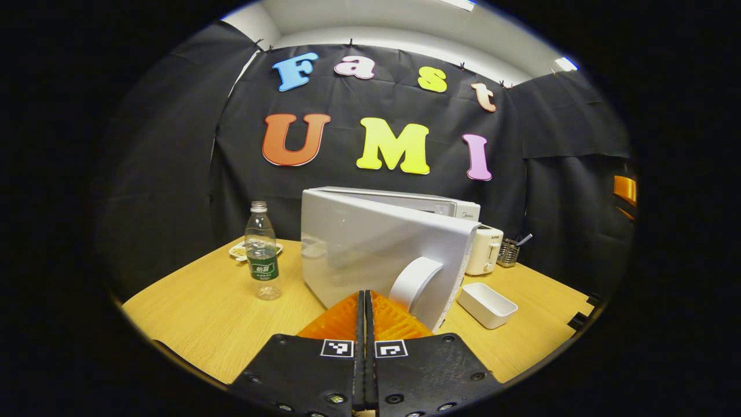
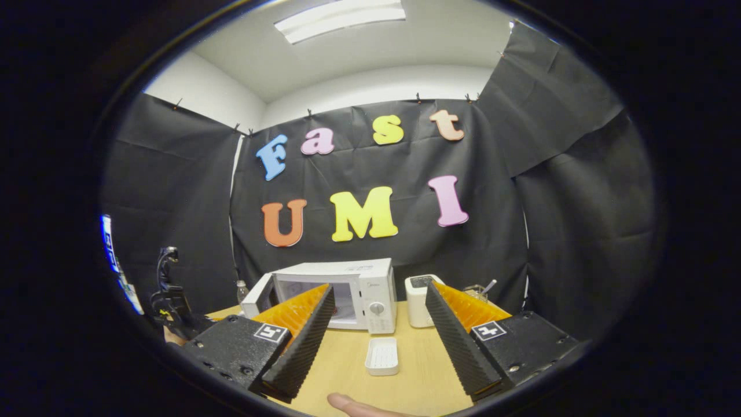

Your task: Open the microwave oven with the left hand, put the food in, and close the microwave oven.

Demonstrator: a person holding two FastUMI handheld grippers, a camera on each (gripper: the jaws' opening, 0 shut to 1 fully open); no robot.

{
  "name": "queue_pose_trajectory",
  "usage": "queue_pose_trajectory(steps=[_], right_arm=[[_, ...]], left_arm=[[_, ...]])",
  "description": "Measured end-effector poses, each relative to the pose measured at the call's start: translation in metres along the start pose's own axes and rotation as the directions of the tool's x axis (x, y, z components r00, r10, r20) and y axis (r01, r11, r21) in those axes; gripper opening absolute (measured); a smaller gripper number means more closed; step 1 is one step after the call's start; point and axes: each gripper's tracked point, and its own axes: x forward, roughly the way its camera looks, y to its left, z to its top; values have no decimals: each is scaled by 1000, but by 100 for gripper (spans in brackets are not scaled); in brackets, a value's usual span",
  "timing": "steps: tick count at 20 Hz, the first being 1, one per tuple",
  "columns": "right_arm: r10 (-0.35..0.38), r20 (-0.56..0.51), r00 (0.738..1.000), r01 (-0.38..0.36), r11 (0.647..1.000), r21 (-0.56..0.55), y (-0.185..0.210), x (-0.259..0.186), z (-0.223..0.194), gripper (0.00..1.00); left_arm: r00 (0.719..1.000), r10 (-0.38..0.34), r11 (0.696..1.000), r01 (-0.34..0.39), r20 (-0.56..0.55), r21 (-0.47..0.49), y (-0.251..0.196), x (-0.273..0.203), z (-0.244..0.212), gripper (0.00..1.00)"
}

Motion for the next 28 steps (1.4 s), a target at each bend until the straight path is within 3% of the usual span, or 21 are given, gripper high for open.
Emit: queue_pose_trajectory(steps=[1, 2, 3, 6, 11, 17, 18, 19, 22, 23, 24, 28], right_arm=[[-3, 3, 1000, 3, 1000, -5, -3, -2, 1, 100], [-4, 8, 1000, 4, 1000, -7, -4, -4, 3, 89], [-5, 11, 1000, 5, 1000, -7, -7, -6, 5, 100], [-9, 24, 1000, 9, 1000, -8, -17, -12, 9, 100], [-19, 33, 999, 19, 1000, -8, -30, -13, 13, 100], [-5, 39, 999, 5, 1000, -3, -43, -11, 14, 100], [-4, 42, 999, 4, 1000, -4, -48, -11, 12, 89], [-6, 45, 999, 6, 1000, -8, -52, -10, 13, 100], [-17, 64, 998, 18, 1000, -23, -65, -6, 16, 100], [-15, 66, 998, 17, 1000, -23, -67, -4, 15, 89], [-14, 62, 998, 16, 1000, -25, -70, -2, 11, 100], [-7, 31, 999, 7, 1000, 12, -84, 10, -3, 100]], left_arm=[[1000, -13, 1000, 13, -6, 3, -7, 7, -1, 0], [999, -34, 999, 34, -18, -1, -16, 15, -3, 0], [998, -53, 999, 52, -23, -8, -24, 22, -2, 0], [993, -118, 993, 118, -20, -23, -48, 49, 1, 0], [986, -158, 987, 156, -50, -39, -69, 85, -6, 0], [983, -173, 985, 173, -56, -21, -88, 119, -7, 0], [984, -172, 985, 171, -54, -11, -89, 124, -6, 0], [984, -168, 986, 169, -55, 0, -90, 129, -4, 0], [984, -171, 984, 173, -53, 30, -99, 146, -1, 0], [983, -176, 983, 178, -51, 33, -103, 152, -1, 0], [984, -173, 984, 175, -50, 33, -105, 158, 0, 0], [983, -175, 984, 176, -46, 17, -113, 179, 8, 0]])
